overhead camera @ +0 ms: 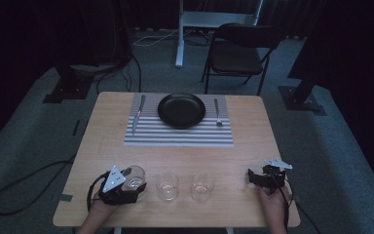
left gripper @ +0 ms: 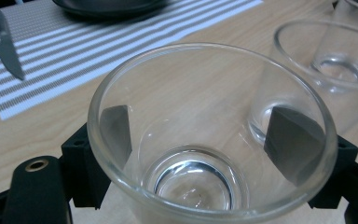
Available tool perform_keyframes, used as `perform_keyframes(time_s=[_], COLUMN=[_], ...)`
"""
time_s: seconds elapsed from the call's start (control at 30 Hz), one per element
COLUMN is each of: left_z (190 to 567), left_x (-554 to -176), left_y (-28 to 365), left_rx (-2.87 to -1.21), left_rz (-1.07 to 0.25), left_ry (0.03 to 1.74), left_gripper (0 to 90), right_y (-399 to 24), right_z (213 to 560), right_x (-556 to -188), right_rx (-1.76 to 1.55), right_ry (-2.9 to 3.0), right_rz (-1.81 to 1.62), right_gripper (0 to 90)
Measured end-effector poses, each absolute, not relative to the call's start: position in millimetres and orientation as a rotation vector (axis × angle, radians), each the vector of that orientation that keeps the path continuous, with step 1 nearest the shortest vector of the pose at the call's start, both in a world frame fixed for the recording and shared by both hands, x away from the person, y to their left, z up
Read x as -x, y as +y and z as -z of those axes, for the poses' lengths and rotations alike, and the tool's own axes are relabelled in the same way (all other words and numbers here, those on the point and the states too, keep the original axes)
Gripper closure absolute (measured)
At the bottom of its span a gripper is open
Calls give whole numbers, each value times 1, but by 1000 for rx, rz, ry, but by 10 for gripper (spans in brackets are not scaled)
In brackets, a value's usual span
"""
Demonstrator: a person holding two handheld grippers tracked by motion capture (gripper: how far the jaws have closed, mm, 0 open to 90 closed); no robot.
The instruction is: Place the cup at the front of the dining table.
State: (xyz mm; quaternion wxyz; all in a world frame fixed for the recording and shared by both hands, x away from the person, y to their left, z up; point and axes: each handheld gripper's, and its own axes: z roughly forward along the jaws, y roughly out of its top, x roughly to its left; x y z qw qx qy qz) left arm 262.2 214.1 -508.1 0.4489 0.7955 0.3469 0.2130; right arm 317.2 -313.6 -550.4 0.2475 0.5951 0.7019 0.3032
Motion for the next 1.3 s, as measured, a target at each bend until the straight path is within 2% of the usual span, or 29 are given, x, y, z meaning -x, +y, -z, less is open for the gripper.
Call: perform_keyframes(time_s=[1.3], left_z=[495], left_x=[-355], left_y=[186], left_rx=[-1909], left_rz=[-549], left_ry=[984], left_gripper=[200], right_y=[-314], right_z=[551], right_x=[-317], right_rx=[-1620], right_ry=[1914], right_rz=[-827], right_gripper=[118])
